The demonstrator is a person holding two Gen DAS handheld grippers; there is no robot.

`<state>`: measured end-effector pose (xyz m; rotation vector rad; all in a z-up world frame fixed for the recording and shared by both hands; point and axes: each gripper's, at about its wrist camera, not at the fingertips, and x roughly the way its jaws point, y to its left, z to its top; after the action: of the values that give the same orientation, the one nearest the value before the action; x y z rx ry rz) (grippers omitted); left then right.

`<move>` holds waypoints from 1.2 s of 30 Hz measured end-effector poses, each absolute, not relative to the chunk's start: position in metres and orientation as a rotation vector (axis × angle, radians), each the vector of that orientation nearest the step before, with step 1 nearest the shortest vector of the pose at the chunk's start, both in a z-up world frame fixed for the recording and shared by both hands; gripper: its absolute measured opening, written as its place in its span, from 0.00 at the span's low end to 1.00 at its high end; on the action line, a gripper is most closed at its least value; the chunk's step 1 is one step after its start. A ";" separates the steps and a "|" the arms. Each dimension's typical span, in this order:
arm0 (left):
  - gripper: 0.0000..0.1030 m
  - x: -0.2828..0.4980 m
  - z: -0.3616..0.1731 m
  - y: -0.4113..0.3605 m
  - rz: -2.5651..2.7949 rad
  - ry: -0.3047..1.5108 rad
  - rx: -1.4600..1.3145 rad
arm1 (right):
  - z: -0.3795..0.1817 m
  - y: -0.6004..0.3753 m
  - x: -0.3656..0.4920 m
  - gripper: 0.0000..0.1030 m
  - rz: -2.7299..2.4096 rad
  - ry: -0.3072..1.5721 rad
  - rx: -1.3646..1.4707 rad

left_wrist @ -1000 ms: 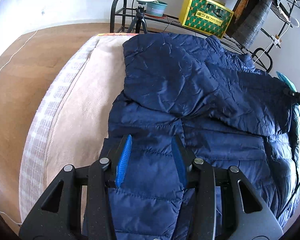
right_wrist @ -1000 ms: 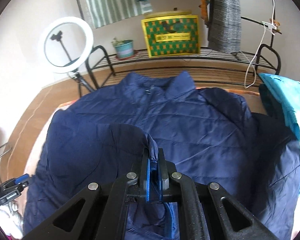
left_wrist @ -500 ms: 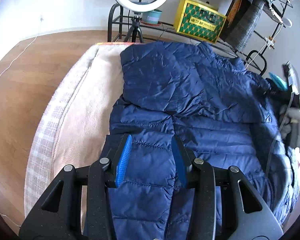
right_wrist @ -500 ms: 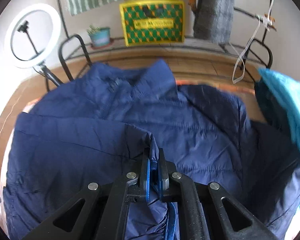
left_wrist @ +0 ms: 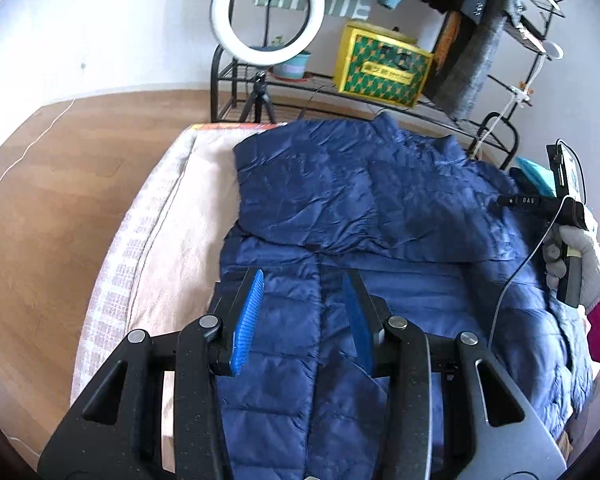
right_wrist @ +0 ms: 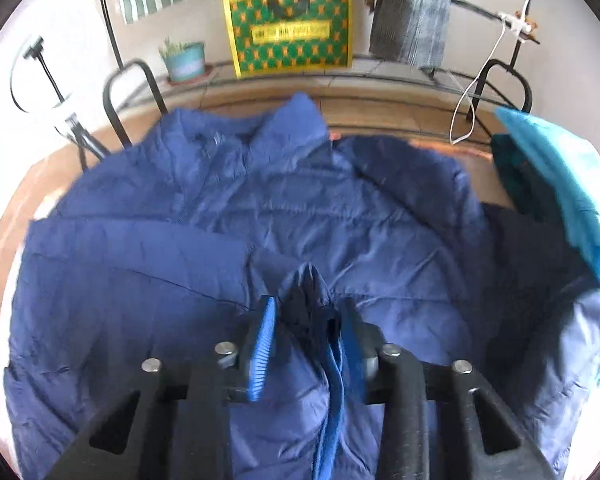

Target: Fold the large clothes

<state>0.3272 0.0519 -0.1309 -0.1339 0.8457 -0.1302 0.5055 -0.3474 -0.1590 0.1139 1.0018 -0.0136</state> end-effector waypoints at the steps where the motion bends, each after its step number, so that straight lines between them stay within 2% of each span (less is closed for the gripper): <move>1: 0.41 0.321 -0.124 0.048 -0.137 0.828 -0.122 | -0.150 -0.350 0.498 0.35 -0.007 0.988 0.119; 11: 0.41 0.258 -0.062 0.018 -0.193 0.697 -0.084 | -0.055 -0.376 0.402 0.36 0.065 0.825 0.176; 15: 0.41 0.232 -0.045 -0.003 -0.248 0.677 -0.082 | -0.022 -0.393 0.340 0.46 0.090 0.754 0.195; 17: 0.41 0.219 -0.039 -0.015 -0.282 0.668 -0.086 | -0.011 -0.405 0.302 0.47 0.096 0.724 0.202; 28: 0.41 0.157 -0.044 -0.093 -0.426 0.703 -0.046 | -0.028 -0.472 0.142 0.47 0.005 0.762 0.231; 36: 0.41 0.121 -0.052 -0.112 -0.452 0.706 -0.011 | -0.077 -0.546 0.058 0.52 -0.148 0.821 0.434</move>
<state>0.1207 -0.1122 -0.0516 -0.0107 0.7061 -0.4517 0.0576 -0.5464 -0.0771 0.4339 0.8212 -0.1476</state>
